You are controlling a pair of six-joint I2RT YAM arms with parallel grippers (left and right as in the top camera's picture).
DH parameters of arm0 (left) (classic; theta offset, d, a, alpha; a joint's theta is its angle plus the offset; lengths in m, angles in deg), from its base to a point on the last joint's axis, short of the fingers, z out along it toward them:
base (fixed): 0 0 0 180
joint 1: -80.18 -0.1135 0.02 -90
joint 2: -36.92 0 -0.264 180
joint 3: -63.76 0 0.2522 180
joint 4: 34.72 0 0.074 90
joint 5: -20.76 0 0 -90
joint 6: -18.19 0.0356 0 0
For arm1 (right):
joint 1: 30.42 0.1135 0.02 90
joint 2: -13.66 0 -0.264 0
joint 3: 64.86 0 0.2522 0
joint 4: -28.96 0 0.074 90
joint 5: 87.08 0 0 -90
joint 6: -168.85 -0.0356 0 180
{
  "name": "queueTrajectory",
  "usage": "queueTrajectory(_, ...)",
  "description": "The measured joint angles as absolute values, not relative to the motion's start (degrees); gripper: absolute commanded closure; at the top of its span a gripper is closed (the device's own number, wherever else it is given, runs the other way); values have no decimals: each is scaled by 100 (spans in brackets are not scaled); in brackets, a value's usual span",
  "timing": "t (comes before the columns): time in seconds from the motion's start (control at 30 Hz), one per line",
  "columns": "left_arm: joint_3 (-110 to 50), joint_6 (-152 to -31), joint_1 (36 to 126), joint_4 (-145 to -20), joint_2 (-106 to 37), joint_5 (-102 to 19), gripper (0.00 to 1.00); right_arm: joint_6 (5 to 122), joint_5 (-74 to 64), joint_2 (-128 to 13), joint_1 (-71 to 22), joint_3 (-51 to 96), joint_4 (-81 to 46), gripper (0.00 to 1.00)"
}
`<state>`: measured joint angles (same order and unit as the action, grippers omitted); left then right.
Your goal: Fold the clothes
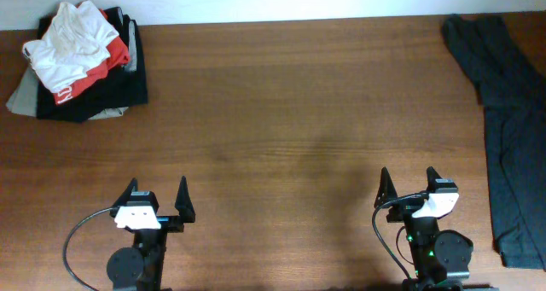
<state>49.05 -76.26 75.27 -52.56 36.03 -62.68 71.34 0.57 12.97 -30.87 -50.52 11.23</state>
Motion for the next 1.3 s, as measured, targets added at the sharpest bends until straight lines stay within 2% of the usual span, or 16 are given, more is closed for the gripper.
queueTrajectory(0.87, 4905, -7626, 7527, -5256, 3603, -6268, 1, 7106, 52, 1297, -3087, -5052, 1132, 1)
queueTrajectory(1.13, 4905, -7626, 7527, -5256, 3603, -6265, 1, 5936, -715, 1297, -3087, -5052, 1276, 1)
queueTrajectory(1.3, 4905, -7626, 7527, -5256, 3603, -6268, 1, 5679, -923, 1297, -3087, -5052, 1348, 1)
